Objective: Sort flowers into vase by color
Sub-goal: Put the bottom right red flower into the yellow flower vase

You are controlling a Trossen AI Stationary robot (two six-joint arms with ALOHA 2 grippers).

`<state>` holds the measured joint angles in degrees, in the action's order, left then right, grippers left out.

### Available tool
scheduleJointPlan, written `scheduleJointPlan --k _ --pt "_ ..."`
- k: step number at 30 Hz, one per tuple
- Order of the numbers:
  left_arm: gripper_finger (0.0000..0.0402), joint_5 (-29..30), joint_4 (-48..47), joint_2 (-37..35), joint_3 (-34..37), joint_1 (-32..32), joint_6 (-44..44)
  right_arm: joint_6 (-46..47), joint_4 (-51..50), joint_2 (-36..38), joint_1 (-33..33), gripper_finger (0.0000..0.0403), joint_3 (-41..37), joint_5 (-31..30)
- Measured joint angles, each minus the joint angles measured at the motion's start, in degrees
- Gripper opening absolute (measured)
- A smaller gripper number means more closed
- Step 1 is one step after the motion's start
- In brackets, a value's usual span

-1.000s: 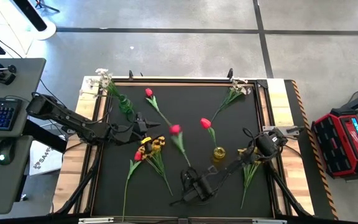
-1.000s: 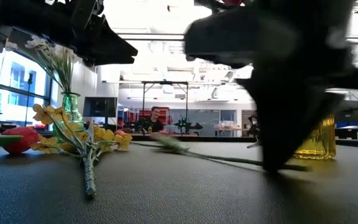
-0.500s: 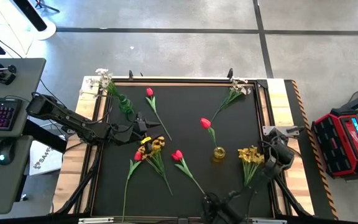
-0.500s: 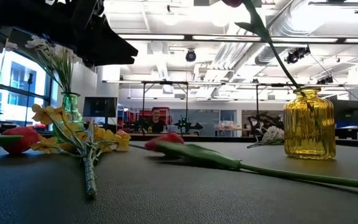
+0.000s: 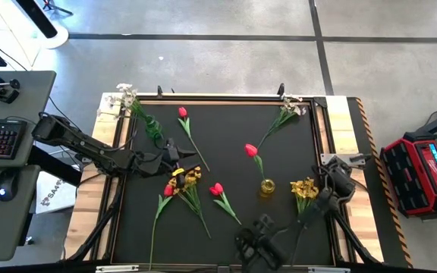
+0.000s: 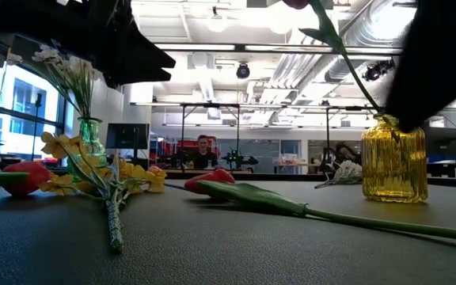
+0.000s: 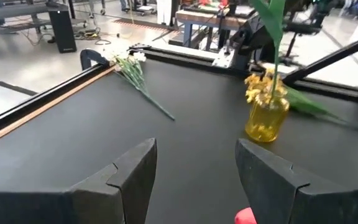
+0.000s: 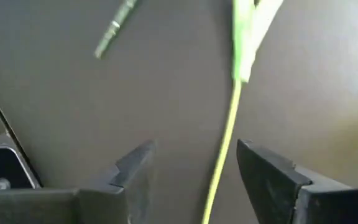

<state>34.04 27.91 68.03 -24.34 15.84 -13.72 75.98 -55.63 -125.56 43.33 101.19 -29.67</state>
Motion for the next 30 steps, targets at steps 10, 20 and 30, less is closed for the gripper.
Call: scheduleJointPlan --k 10,20,30 --pt "0.0204 -1.78 1.96 0.0 0.0 0.0 0.33 -8.78 4.82 0.09 -4.26 0.018 -4.37 -11.21" --pt "0.0204 -6.71 1.87 0.0 0.0 0.54 -0.61 -10.85 14.29 0.09 -6.52 0.0143 -12.49 -11.01" --pt "0.0204 -6.53 1.96 0.02 0.0 1.16 -2.16 -13.47 20.78 0.33 -9.52 0.01 -16.37 -2.05"
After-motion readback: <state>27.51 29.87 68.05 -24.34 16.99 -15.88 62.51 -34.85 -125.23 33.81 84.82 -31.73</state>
